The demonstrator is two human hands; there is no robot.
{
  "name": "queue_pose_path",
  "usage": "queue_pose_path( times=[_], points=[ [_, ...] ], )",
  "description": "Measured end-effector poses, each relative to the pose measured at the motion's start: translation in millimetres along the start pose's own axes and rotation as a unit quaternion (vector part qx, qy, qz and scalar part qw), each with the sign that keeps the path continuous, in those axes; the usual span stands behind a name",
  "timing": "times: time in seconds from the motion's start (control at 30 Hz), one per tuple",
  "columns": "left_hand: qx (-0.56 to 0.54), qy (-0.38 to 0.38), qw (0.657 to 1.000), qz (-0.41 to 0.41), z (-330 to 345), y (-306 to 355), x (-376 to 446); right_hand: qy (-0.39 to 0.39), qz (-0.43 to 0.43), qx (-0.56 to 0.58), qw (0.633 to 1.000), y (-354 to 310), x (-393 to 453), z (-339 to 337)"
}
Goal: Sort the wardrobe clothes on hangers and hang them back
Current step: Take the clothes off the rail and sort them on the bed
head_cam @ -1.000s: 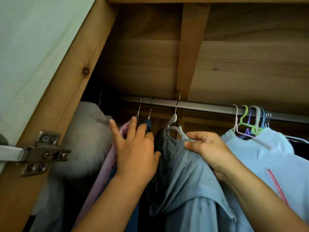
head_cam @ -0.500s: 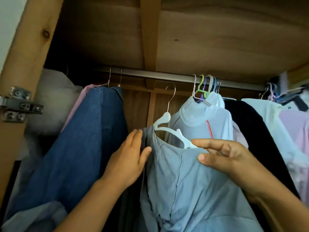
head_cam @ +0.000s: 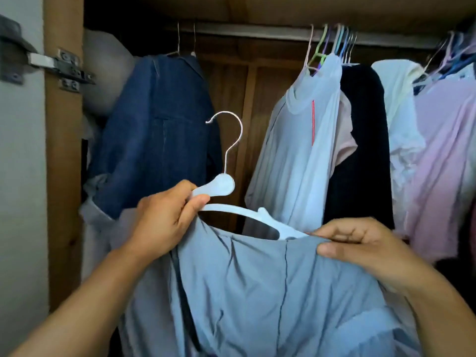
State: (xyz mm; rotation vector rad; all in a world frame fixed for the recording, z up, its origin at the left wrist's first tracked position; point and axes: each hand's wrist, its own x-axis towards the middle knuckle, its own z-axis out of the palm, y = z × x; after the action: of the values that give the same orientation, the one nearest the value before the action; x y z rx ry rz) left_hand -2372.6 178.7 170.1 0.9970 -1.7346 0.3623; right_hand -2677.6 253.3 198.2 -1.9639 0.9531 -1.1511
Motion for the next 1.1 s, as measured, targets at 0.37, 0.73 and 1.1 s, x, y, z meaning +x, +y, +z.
queue_pose_path(
  times=[0.37, 0.73, 1.1],
  points=[
    [0.156, -0.034, 0.983, -0.087, -94.8, 33.9, -176.5, -0.156, -0.110, -0.074, 0.979, 29.9, -23.4, 118.5],
    [0.312, 0.033, 0.913, -0.260, -214.5, 85.3, -311.0, -0.227, -0.254, -0.169, 0.925, 21.5, -63.2, 274.4],
    [0.424, -0.040, 0.834, -0.352, -372.2, 160.7, -432.2, -0.356, -0.347, 0.034, 0.867, -24.2, -109.1, 439.3]
  ],
)
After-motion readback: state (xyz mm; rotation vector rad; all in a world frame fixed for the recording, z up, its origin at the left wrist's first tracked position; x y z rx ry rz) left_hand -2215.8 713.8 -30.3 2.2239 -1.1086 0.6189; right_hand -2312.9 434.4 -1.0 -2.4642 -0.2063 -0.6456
